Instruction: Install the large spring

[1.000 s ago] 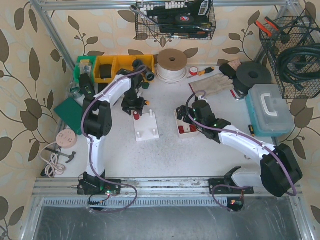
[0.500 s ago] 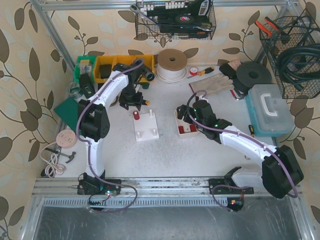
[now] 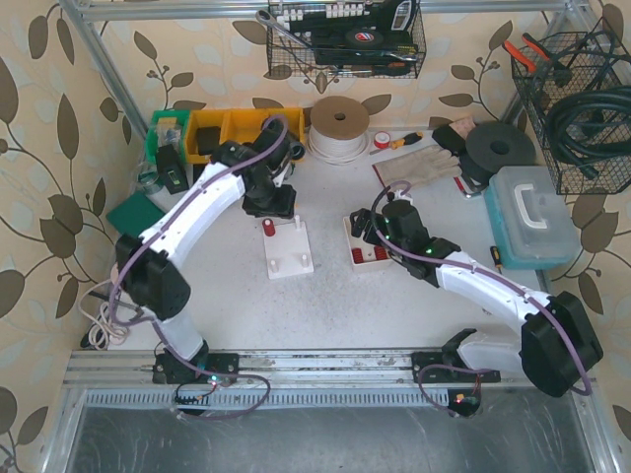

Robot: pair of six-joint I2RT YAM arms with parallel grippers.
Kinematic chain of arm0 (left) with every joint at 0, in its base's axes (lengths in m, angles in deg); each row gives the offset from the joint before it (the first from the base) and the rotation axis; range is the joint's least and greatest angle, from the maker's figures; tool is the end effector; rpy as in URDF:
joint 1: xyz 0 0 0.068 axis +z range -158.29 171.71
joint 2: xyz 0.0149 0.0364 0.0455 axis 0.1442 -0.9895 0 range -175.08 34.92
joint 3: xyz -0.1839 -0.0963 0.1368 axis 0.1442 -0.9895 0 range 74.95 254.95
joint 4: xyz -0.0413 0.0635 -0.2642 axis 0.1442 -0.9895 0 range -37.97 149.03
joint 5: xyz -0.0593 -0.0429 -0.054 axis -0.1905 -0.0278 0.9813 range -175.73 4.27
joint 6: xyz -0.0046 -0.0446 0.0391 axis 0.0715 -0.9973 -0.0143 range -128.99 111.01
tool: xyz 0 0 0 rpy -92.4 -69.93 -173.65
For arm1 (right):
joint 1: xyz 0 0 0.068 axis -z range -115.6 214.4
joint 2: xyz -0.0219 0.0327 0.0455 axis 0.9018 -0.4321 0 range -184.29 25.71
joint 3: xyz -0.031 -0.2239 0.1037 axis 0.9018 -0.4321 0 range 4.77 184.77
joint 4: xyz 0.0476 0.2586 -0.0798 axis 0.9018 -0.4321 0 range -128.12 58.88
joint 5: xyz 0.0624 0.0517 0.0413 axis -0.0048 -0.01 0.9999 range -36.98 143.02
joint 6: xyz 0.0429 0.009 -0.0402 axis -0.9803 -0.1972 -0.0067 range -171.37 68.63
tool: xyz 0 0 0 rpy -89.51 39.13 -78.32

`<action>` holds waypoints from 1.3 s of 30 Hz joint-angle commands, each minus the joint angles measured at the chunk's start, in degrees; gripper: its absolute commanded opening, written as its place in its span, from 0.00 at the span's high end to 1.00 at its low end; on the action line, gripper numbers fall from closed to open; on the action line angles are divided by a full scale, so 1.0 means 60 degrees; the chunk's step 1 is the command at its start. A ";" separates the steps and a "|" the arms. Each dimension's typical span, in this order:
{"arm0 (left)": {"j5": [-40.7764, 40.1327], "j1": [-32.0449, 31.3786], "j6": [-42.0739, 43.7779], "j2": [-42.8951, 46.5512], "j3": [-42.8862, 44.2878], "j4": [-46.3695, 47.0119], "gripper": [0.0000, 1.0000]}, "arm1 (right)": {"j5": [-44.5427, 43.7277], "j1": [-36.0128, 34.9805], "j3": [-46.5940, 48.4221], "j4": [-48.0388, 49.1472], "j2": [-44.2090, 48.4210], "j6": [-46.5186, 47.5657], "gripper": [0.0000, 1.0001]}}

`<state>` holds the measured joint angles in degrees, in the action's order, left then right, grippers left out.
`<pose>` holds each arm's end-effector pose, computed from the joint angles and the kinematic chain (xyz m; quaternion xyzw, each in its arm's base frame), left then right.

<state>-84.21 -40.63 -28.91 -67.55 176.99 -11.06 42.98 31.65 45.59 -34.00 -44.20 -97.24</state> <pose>0.3125 -0.1992 0.2939 0.1087 0.9795 -0.0862 0.1461 0.2504 0.1520 0.2024 0.1416 0.8606 0.2468 0.4223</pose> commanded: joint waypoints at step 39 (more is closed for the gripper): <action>0.1989 -0.1510 -0.1186 0.3266 -0.6854 0.8717 0.44 | -0.0250 -0.0532 0.0488 -0.0587 -0.0388 0.0384 0.03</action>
<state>-73.76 -49.61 -36.38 -50.40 136.29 37.77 42.89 29.11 46.51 -36.31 -46.32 -96.50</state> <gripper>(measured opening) 0.558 0.971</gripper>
